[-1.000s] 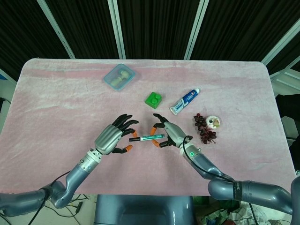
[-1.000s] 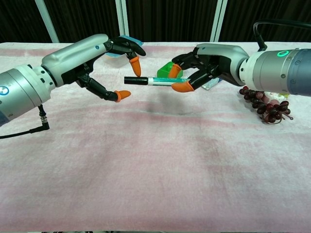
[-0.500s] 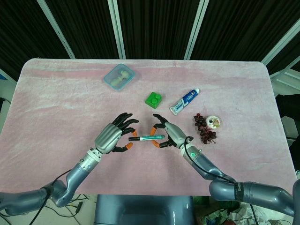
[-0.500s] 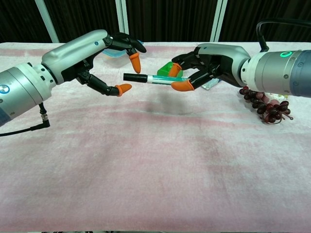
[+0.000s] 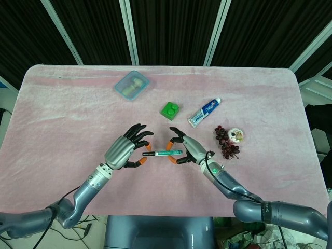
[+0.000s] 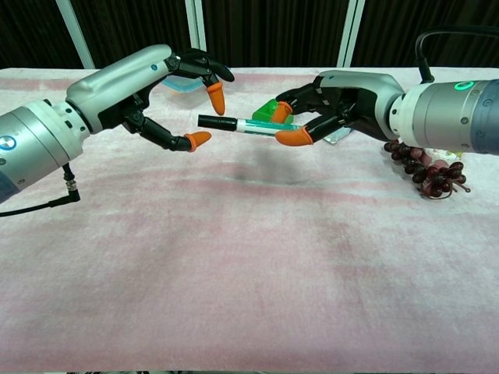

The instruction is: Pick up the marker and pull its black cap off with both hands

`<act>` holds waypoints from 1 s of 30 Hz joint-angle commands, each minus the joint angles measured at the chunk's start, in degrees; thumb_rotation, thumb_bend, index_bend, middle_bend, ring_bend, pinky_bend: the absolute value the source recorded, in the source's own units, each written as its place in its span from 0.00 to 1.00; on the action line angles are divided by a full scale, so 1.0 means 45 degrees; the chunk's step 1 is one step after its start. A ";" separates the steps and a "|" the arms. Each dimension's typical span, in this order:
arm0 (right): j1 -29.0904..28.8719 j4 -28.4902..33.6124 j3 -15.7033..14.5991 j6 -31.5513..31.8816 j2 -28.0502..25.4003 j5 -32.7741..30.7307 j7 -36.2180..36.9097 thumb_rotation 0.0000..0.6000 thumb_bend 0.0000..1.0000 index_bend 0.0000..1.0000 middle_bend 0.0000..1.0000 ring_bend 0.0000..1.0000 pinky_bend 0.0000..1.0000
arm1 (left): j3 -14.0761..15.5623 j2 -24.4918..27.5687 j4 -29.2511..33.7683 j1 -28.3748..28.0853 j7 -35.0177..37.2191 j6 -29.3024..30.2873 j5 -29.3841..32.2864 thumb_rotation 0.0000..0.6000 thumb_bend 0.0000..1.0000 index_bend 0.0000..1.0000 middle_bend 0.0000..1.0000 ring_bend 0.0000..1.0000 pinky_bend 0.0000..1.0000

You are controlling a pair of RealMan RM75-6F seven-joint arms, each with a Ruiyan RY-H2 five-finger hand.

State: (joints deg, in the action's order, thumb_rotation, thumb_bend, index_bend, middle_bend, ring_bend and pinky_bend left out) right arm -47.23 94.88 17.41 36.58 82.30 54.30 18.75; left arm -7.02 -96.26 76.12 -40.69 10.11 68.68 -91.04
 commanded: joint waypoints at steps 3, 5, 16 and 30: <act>0.0020 -0.0002 0.0002 -0.0097 -0.0051 0.0011 0.0100 1.00 0.48 0.84 0.00 0.00 0.15 | 0.0000 -0.0032 -0.0030 -0.0018 -0.0015 0.0002 0.0030 1.00 0.38 0.49 0.21 0.00 0.05; 0.0022 0.0019 0.0016 -0.0177 -0.0065 0.0009 0.0183 1.00 0.48 0.84 0.00 0.00 0.16 | 0.0014 -0.0043 -0.0030 -0.0020 -0.0018 0.0014 0.0025 1.00 0.39 0.50 0.21 0.00 0.05; 0.0044 0.0027 0.0023 -0.0200 -0.0142 0.0055 0.0253 1.00 0.48 0.85 0.00 0.00 0.16 | -0.0024 -0.0089 -0.0077 -0.0046 -0.0017 0.0101 0.0059 1.00 0.42 0.52 0.23 0.00 0.06; 0.0133 0.0005 -0.0064 -0.0122 -0.0271 -0.0003 0.0228 1.00 0.48 0.86 0.00 0.00 0.16 | -0.0036 0.0020 -0.0067 0.0011 0.0184 0.0362 0.0028 1.00 0.45 0.55 0.25 0.00 0.07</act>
State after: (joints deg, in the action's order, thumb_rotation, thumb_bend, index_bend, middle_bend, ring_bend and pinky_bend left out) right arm -46.66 94.91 17.14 36.06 81.11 54.30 19.75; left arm -7.24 -96.29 75.77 -40.68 10.94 70.26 -90.88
